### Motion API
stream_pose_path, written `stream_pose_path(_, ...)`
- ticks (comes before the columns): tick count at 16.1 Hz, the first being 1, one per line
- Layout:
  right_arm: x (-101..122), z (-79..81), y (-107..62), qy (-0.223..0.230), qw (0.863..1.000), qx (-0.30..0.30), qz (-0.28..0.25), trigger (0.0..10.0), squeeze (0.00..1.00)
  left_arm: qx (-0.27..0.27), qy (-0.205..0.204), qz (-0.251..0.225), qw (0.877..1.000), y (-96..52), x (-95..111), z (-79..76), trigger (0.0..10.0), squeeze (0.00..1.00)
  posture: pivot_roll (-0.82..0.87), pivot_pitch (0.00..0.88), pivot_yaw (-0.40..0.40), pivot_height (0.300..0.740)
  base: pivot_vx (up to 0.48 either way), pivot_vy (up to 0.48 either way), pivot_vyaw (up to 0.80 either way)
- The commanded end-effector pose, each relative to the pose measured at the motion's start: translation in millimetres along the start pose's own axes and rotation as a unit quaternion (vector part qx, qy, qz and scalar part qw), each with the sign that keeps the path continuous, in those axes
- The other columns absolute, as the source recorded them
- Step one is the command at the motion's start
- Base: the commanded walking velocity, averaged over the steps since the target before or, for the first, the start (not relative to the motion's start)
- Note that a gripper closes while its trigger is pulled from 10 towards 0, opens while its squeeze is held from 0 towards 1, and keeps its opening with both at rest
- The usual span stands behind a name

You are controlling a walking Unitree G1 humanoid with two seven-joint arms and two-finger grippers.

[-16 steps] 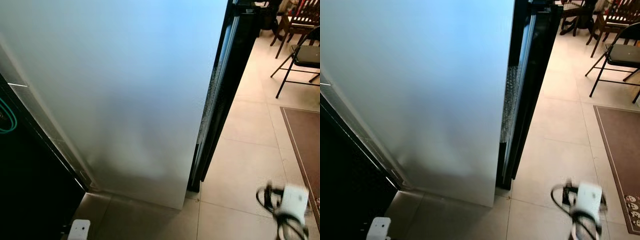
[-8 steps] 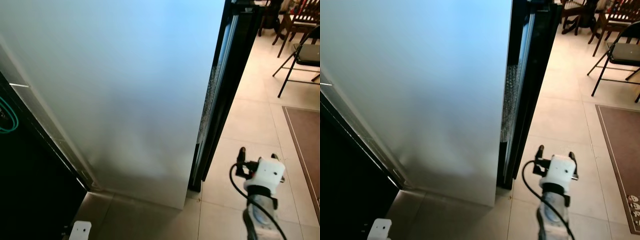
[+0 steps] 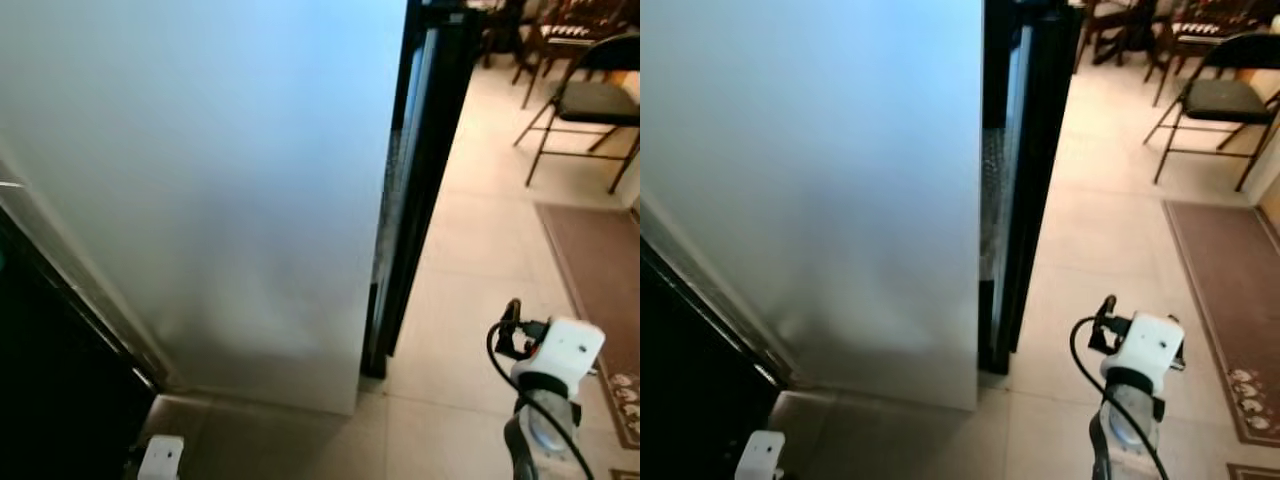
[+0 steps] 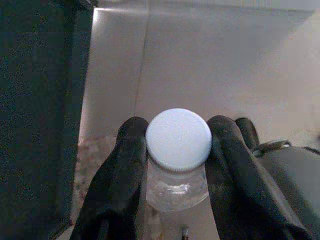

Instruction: Restocking fridge

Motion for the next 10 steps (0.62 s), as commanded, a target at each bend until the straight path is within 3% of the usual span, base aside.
stream_pose_path(1, 8, 12.3, 2.5, 0.003, 1.000, 0.018, -0.006, 10.0, 0.00, 0.002, -0.004, 0.013, 1.000, -1.6, -10, 1.3, 10.0, 0.00, -0.08, 0.000, 0.030, 0.740, 0.000, 0.000, 0.00)
stream_pose_path(5, 9, 31.8, 2.2, 0.003, 0.998, 0.057, 0.000, 10.0, 0.00, 0.003, -0.016, 0.015, 1.000, -1.4, -10, -0.3, 10.0, 0.00, -0.07, 0.000, 0.014, 0.740, 0.000, 0.000, 0.00)
stream_pose_path(8, 7, 36.3, 0.8, 0.005, 0.998, 0.068, 0.005, 10.0, 0.00, 0.001, -0.019, 0.016, 1.000, -1.4, -11, -1.6, 10.0, 0.00, -0.07, 0.000, 0.009, 0.740, 0.000, 0.000, 0.00)
stream_pose_path(10, 8, 37.2, 0.9, 0.011, 0.997, 0.070, 0.005, 10.0, 0.00, 0.000, -0.020, 0.016, 1.000, -1.4, -11, -1.6, 10.0, 0.00, -0.07, 0.000, 0.012, 0.740, 0.242, 0.000, 0.00)
Point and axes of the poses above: a point about 5 cm out from each wrist's last joint towards the gripper, its own y axis pointing out of the wrist towards the gripper, its own x axis along the axis of the wrist's last joint, z = x × y, the point moved 6 cm from there along y, pointing out of the wrist towards the gripper, and after that the axes turned 5 degrees about y, right-handed, at the moved point
